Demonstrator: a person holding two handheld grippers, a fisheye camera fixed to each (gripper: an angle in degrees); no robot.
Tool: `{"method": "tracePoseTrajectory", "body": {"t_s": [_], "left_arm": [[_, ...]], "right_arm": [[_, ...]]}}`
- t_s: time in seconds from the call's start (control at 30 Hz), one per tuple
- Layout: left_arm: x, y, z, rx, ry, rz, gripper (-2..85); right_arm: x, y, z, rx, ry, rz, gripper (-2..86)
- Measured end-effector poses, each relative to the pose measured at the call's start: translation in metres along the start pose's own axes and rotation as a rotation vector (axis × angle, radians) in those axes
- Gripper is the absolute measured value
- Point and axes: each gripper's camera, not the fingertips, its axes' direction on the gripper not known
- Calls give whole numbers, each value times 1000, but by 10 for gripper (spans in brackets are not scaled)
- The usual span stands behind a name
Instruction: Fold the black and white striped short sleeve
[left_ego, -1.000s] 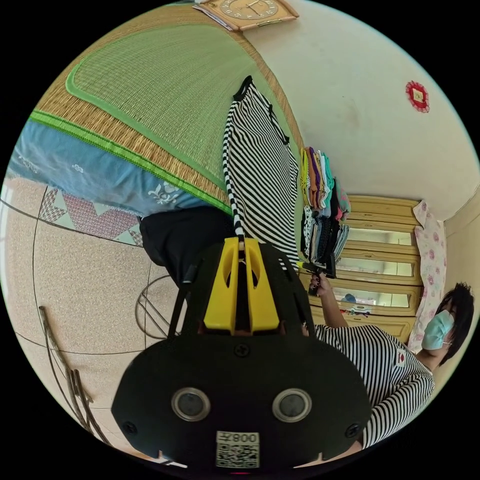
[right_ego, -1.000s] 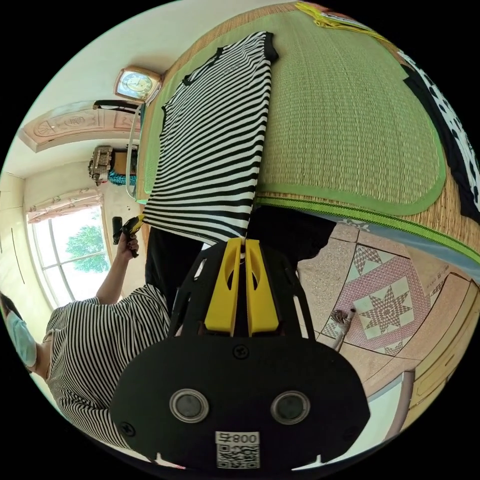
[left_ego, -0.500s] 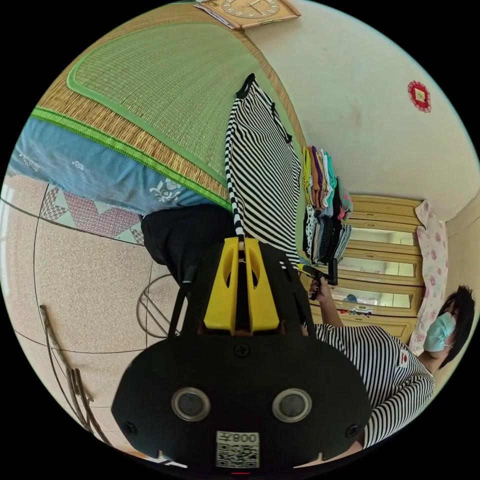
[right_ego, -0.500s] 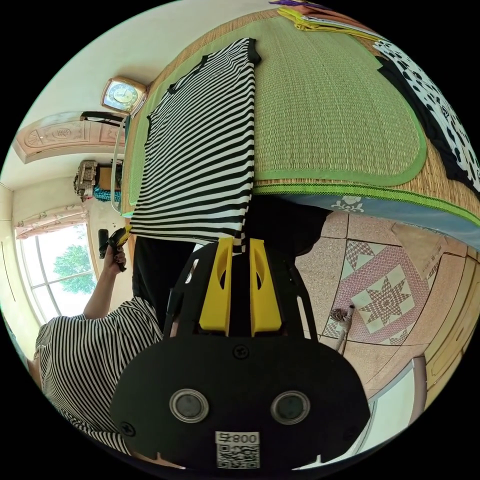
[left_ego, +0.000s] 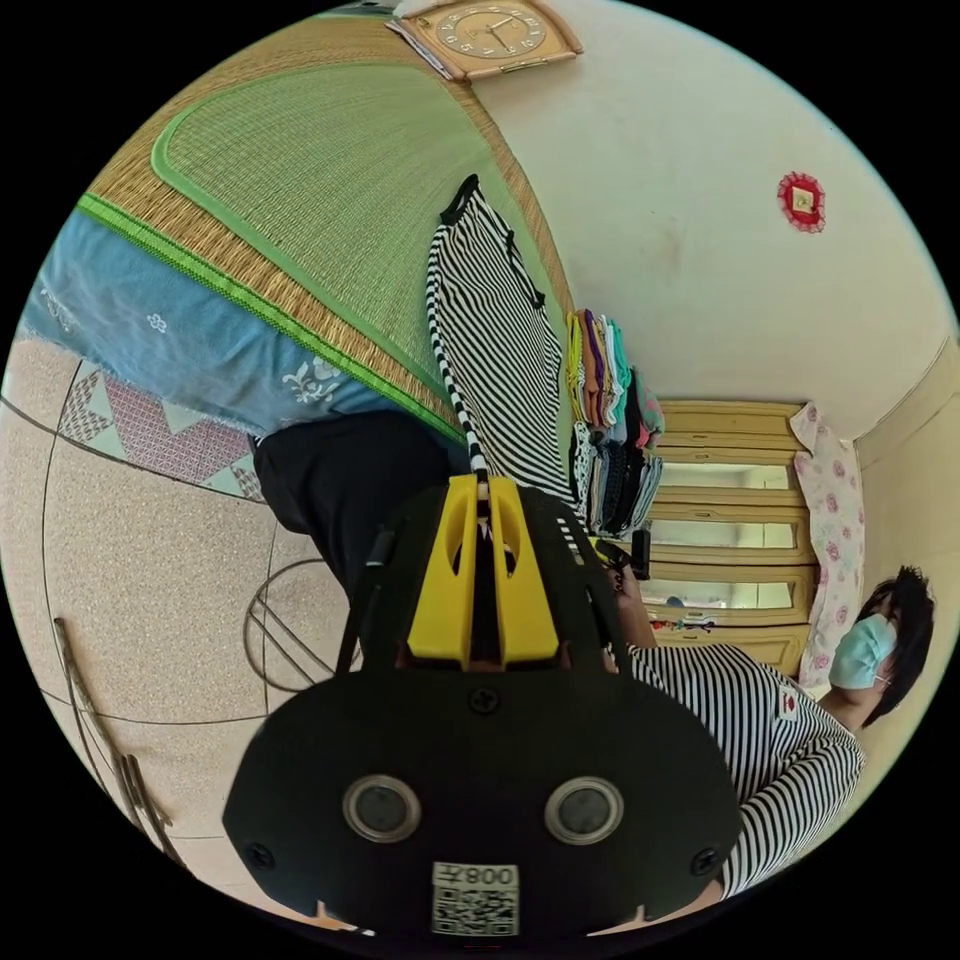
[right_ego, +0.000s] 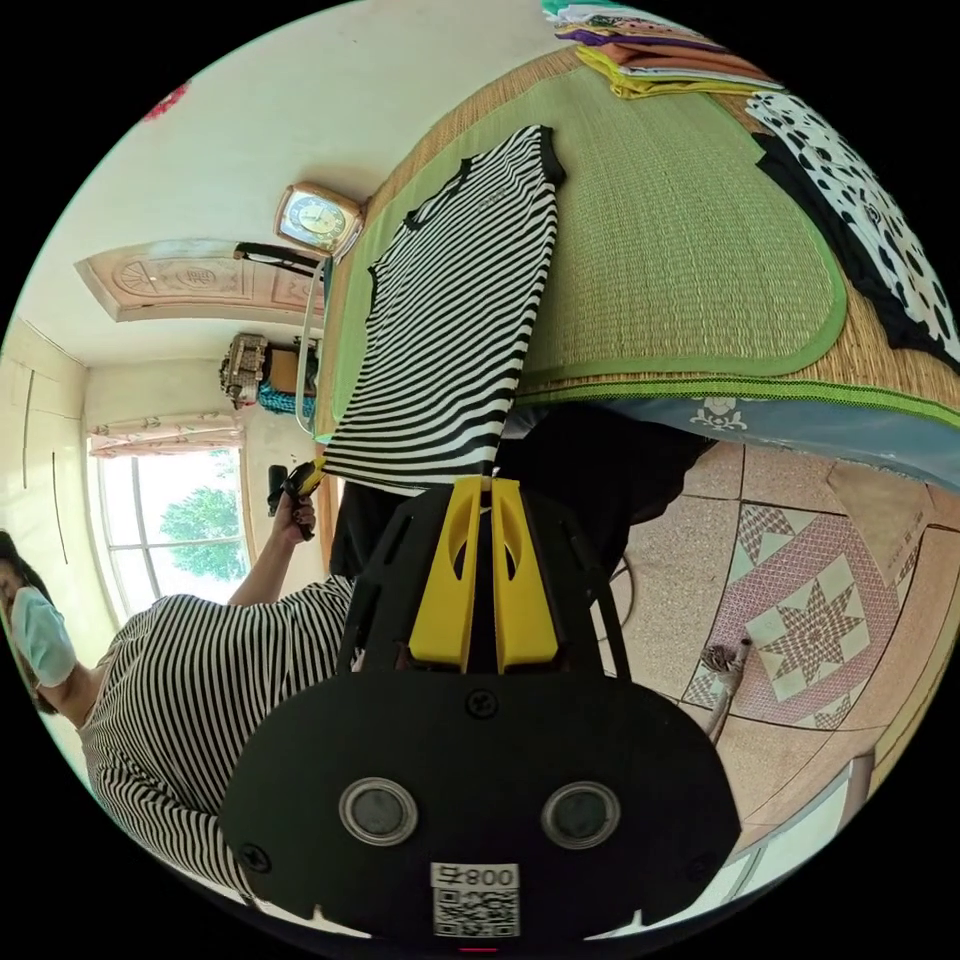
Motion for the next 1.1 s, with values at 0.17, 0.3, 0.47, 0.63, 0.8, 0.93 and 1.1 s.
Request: {"method": "tracePoseTrajectory", "body": {"t_s": [0.17, 0.3, 0.47, 0.63, 0.8, 0.93, 1.1], "left_arm": [[2, 12, -17, 36, 86, 22, 23], [4, 22, -30, 51, 118, 38, 23], [0, 31, -42, 80, 176, 31, 23], [2, 26, -49, 100, 213, 43, 23], [6, 2, -52, 133, 266, 63, 22], [13, -33, -51, 144, 285, 89, 22], [26, -87, -47, 152, 282, 126, 23]], "right_arm": [[3, 21, -20, 48, -75, -28, 14], [2, 41, -32, 56, -85, -65, 13], [8, 58, -43, 95, -130, -84, 13], [12, 63, -53, 137, -158, -104, 12], [18, 52, -61, 190, -190, -111, 13], [22, 27, -66, 218, -189, -115, 14], [23, -17, -73, 249, -172, -122, 13]]}}
